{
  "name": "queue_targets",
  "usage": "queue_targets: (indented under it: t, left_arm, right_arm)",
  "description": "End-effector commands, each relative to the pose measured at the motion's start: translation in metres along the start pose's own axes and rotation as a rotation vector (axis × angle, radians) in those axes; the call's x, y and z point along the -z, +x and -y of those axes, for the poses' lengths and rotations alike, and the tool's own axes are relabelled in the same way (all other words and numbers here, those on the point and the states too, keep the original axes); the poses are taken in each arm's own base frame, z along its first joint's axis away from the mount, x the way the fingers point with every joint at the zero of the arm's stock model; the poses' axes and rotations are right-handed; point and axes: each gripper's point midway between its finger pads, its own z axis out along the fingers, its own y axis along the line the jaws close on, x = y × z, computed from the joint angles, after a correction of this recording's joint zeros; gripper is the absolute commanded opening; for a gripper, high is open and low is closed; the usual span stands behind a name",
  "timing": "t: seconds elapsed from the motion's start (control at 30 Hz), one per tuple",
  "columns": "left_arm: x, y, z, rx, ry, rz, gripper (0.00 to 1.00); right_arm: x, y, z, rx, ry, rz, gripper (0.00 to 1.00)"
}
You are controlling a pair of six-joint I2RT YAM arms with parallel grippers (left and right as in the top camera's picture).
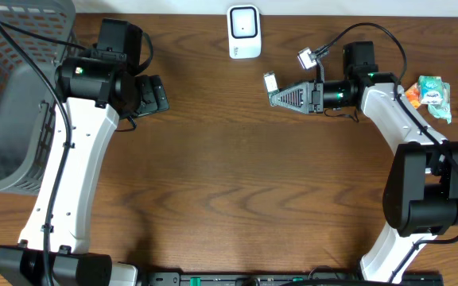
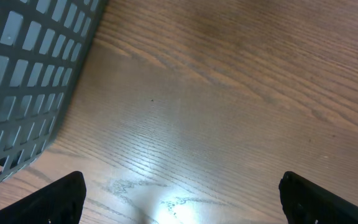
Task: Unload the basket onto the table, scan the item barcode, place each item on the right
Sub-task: 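Lift the tin and rotate it with the right gripper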
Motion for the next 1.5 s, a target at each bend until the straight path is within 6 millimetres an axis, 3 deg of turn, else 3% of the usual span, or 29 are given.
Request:
queue_targets:
  t: [0.0, 0.47, 0.67, 1.3, 1.4, 1.47]
  left_arm:
    - [0.005, -0.003, -0.003, -0.005, -0.008, 0.017, 0.97]
    - [0.005, -0.003, -0.003, -0.005, -0.008, 0.017, 0.98]
    - [0.005, -0.003, -0.003, -0.005, -0.008, 0.017, 0.98]
    - [0.005, -0.003, -0.003, -0.005, -0.008, 0.017, 0.98]
    - [0.005, -0.003, -0.003, -0.005, -0.008, 0.017, 0.98]
    - [0.005, -0.003, -0.003, -0.005, -0.008, 0.017, 0.98]
  right_arm:
    - [-0.001, -0.002, -0.015, 0.016, -0.036, 0.002, 0.53]
    - [-0.021, 0.002, -0.016, 0.068, -0.033, -0.04, 0.53]
    - [-0.021, 0.003, -0.001, 0.068, 0.054, -0.051, 0.53]
    - [-0.021, 0.004, 0.003, 0.068, 0.072, -0.054, 0.52]
    - [-0.021, 0.007, 0.014, 0.06, 0.14, -0.068, 0.51]
    - [-0.022, 0.014, 0.033, 0.039, 0.26, -0.102, 0.51]
